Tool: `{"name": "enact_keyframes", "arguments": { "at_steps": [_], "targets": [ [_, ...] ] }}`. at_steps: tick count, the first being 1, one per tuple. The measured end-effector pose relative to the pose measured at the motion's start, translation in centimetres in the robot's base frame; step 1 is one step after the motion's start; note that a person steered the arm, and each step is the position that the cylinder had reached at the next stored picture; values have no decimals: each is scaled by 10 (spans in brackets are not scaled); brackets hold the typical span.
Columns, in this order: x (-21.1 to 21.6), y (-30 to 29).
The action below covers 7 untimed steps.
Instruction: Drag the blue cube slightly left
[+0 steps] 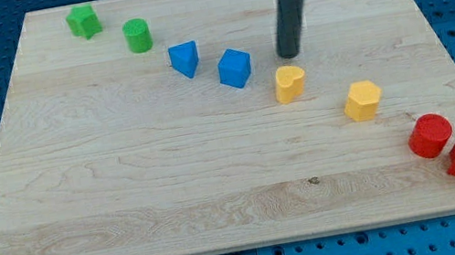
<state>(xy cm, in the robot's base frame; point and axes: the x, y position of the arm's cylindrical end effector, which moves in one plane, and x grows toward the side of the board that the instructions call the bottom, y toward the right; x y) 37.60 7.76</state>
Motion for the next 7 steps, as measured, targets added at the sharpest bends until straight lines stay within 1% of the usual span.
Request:
{"name": "enact_keyframes", "arguments": {
  "at_steps": [2, 3, 4, 5, 6, 7],
  "targets": [
    [21, -100],
    [17, -120],
    [-9, -65],
    [-4, -14],
    [25, -13],
    [58, -47]
  ]
}}
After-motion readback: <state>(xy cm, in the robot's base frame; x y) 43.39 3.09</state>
